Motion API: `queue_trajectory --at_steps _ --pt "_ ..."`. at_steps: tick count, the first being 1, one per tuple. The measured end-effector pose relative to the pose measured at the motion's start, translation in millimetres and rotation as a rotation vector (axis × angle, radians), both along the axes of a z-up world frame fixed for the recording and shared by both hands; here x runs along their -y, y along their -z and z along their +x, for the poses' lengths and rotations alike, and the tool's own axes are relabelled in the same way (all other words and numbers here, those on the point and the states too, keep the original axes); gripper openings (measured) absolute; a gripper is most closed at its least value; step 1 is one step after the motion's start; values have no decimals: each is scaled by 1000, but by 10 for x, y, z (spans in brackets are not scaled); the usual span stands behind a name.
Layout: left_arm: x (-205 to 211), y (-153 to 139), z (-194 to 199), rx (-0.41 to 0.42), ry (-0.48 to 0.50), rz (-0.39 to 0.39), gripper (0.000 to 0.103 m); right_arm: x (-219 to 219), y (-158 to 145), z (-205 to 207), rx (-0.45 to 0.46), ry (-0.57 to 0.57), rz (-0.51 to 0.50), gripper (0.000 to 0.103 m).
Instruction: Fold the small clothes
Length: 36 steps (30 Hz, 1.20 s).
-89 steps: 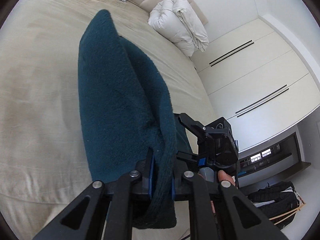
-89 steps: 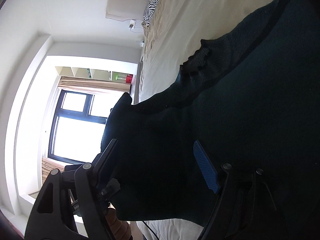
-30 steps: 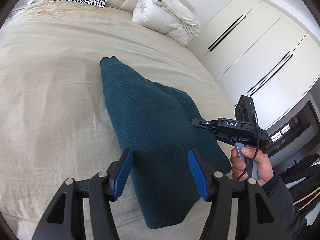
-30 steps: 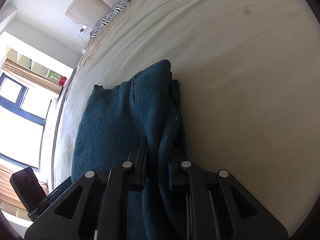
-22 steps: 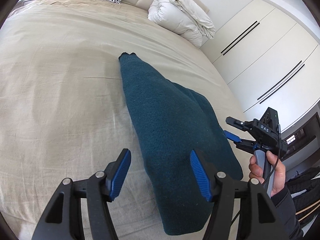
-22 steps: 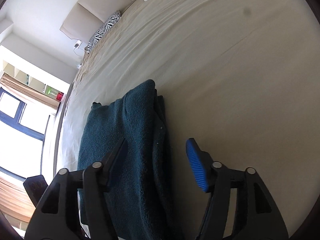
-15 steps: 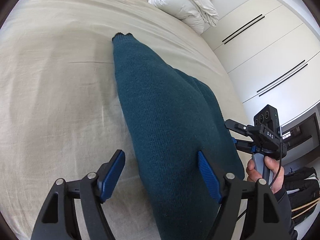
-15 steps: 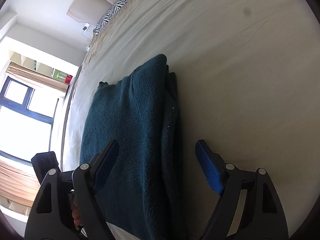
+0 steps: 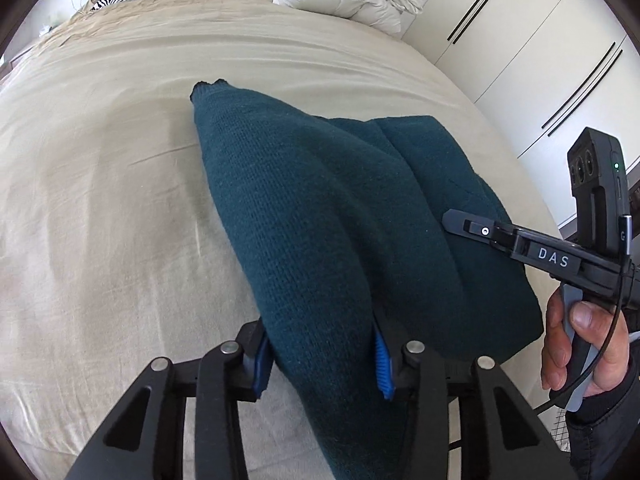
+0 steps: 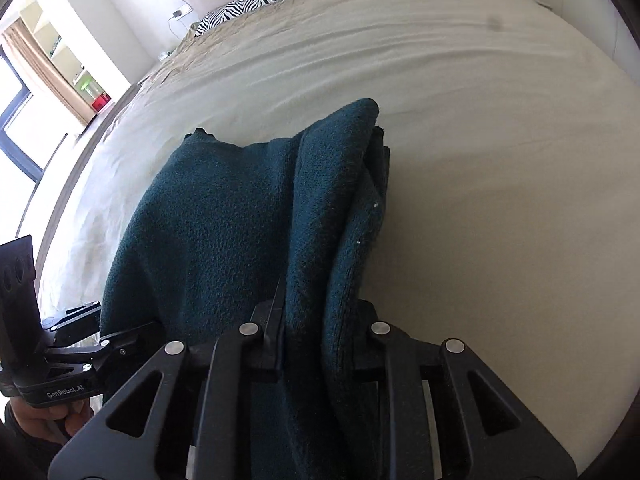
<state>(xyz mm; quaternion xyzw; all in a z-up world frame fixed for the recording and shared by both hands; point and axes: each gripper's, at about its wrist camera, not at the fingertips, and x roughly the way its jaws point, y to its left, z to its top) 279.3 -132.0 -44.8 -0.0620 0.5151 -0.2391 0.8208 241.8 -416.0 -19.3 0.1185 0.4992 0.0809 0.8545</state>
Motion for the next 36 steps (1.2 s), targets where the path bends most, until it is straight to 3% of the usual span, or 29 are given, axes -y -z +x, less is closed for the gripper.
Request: queue_trajectory --at_steps 5,12,17,20,22,24,26,27,36 --pt "-302 -318 -489 68 -8 5 43 -327 -466 -579 94 -46 -25 19" --pt "-952 -521 -1295 113 -44 34 43 -816 -749 -1412 158 -123 93 19" --pt "-1285 -406 -1733 112 -68 85 44 -1261 -568 -1735 128 -159 165 19" --pt "-1379 -108 -1773 63 -82 135 46 -1384 -230 -1825 47 -159 193 20" --pt "-1436 139 -1775 22 -95 140 51 -1397 90 -1837 -38 -135 199 24" --pt "-1449 162 -1833 50 -108 131 55 -1278 271 -1901 -55 -105 262 27" --pt "-1434 137 -1884 70 -108 151 55 -1126 373 -2022 -70 -42 330 44" --pt "-1457 137 -1921 74 -110 155 55 -1069 377 -2058 -71 -17 341 49" --pt "-1398 57 -1993 95 -138 177 58 -655 -52 -2144 50 96 286 49"
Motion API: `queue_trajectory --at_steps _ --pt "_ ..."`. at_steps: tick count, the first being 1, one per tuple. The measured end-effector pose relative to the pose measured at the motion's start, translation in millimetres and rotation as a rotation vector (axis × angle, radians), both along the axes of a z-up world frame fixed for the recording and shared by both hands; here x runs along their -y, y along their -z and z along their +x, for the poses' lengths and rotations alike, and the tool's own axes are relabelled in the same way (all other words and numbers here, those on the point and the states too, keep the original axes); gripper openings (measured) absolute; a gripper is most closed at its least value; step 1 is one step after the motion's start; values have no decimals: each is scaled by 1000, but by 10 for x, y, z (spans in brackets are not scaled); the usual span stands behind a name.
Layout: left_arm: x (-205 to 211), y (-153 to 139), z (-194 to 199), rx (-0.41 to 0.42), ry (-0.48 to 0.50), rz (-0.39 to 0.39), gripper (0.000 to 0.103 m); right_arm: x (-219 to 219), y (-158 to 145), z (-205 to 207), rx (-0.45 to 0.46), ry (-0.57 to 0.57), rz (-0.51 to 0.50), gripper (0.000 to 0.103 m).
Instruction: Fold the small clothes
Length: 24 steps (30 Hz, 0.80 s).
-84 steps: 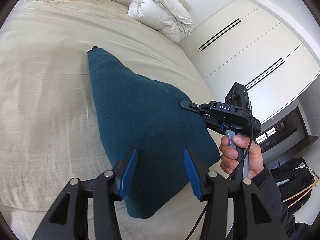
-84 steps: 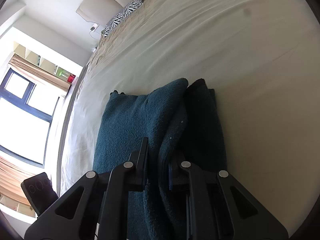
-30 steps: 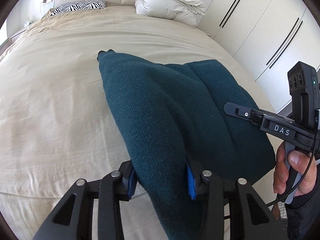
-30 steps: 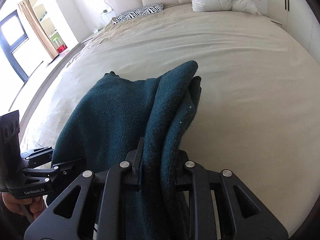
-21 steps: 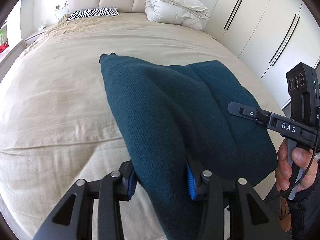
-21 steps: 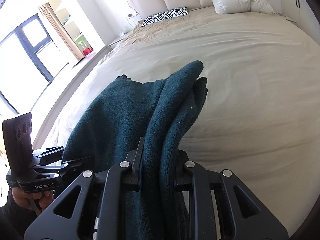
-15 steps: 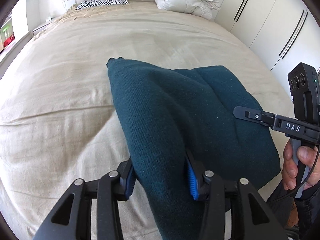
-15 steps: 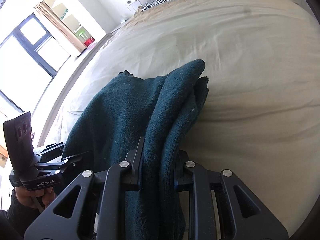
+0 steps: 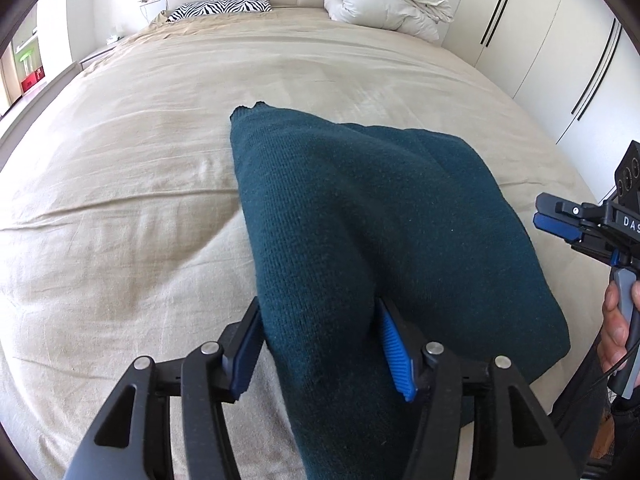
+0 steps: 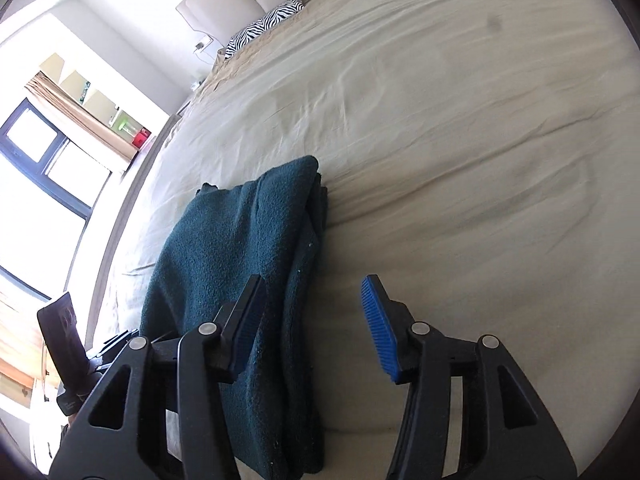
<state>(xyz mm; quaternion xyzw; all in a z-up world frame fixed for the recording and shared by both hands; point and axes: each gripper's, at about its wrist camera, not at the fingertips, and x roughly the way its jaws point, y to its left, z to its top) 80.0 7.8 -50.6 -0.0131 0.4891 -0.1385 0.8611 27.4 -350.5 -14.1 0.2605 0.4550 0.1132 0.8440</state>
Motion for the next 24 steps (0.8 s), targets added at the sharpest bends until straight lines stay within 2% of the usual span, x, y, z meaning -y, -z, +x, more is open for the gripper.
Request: queue_trajectory --at_steps 5,8,12,17,21,24 --pt "-45 -313 -65 85 -27 21 58 -89 -338 106 69 -50 98 50" --pt "-48 -492 23 121 -27 2 58 -285 -396 271 72 -106 146 50" --pt "79 -612 247 152 2 -17 58 -514 -315 488 50 -152 211 50" --pt "279 -480 600 105 21 -58 58 -614 -39 834 -17 -161 304 50" --pt "362 -129 818 40 41 -46 58 -549 291 1074 -92 -125 301 49" --pt "378 32 782 78 65 -37 59 -445 448 1177 -95 -114 375 48"
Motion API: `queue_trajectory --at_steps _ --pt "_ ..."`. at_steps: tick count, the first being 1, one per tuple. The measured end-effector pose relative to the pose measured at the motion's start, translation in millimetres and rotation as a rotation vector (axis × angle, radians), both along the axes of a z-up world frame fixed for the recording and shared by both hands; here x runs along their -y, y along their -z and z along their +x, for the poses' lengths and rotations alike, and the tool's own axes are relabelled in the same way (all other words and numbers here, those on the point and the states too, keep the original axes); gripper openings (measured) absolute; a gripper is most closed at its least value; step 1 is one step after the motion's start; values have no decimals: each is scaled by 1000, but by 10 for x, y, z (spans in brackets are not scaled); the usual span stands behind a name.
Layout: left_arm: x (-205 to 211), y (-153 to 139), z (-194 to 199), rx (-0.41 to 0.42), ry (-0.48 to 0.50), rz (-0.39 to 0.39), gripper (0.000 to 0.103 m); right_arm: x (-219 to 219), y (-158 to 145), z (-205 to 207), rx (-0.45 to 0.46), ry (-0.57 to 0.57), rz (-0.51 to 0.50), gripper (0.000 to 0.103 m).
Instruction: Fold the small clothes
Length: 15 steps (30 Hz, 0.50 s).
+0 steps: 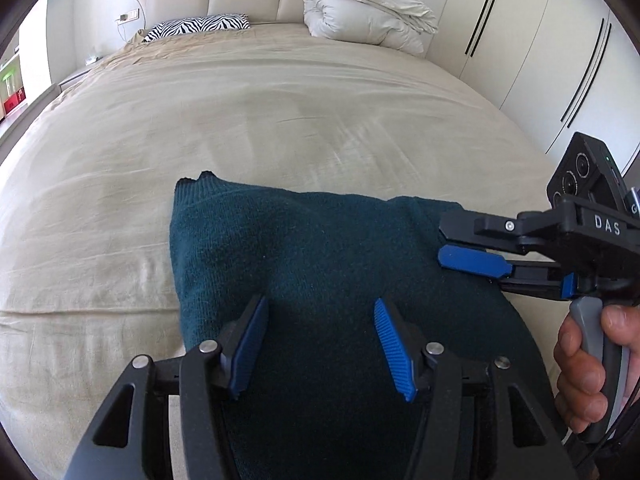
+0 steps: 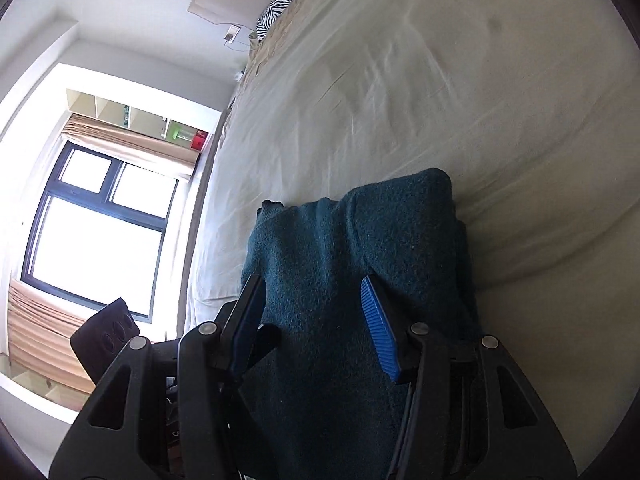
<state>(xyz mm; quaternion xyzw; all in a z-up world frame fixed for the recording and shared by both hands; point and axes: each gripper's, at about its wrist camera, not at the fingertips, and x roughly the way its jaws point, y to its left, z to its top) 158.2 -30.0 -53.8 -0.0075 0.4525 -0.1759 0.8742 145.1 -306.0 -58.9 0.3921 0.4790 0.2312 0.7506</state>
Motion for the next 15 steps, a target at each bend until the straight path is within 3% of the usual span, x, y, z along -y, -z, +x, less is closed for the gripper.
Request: queue_trajectory --at_steps 3,6,9,15 --pt "7 51 -23 17 4 -8 59 34 75 78 15 -15 11 45" --pt "-56 92 67 -17 0 -53 61 111 168 147 0 -13 27 28" --pt "-73 132 119 -21 16 -57 61 236 259 187 -23 2 88 22" --pt "-104 32 94 -42 12 -65 60 245 -78 -12 -4 31 17 26"
